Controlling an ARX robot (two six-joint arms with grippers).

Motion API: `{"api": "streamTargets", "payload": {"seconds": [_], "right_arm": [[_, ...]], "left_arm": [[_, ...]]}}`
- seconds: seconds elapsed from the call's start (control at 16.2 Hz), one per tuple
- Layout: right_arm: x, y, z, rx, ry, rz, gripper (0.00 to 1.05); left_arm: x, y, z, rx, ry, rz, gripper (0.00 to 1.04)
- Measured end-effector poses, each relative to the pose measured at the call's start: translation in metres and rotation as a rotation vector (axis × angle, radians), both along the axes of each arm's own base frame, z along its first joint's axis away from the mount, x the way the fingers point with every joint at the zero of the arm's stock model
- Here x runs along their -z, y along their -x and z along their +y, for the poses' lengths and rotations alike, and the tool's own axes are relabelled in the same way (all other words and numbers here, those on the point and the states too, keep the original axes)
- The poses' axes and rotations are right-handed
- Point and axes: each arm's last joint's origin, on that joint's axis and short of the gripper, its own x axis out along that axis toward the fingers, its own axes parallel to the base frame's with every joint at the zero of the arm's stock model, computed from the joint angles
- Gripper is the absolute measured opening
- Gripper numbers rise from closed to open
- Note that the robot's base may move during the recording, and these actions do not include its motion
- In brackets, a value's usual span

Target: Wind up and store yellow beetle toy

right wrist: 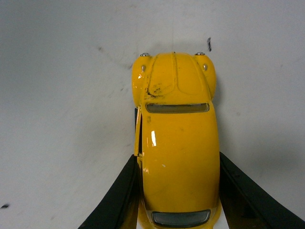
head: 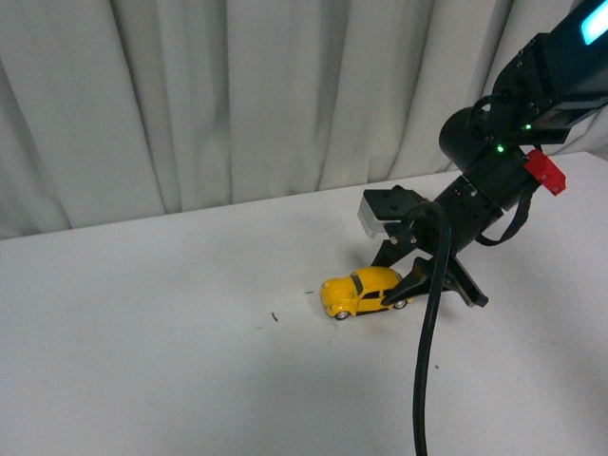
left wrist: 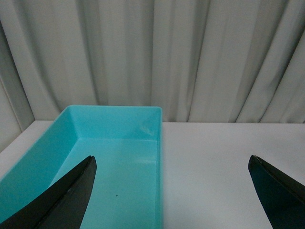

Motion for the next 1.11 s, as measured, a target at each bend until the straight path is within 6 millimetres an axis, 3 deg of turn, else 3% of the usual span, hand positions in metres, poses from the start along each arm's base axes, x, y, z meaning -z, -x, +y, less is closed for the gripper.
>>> {"api": "streamTargets", "payload": {"seconds": [0.37, 0.92, 1.11], "right_arm": [[0.002, 0.016, -0.016, 0.027, -0.006, 0.006, 0.41], [0.013, 0.096, -0.079, 0.218, -0.052, 0.067, 0.41], [0.012, 0.106, -0.093, 0.26, -0.057, 0.095, 0.41]], "left_arm": [[0.0, 0.0, 0.0, 0.0, 0.0, 0.0, 0.98], [0.0, 0.0, 0.0, 0.0, 0.0, 0.0, 0.98], [0.0, 0.0, 0.0, 0.0, 0.0, 0.0, 0.98]]}}
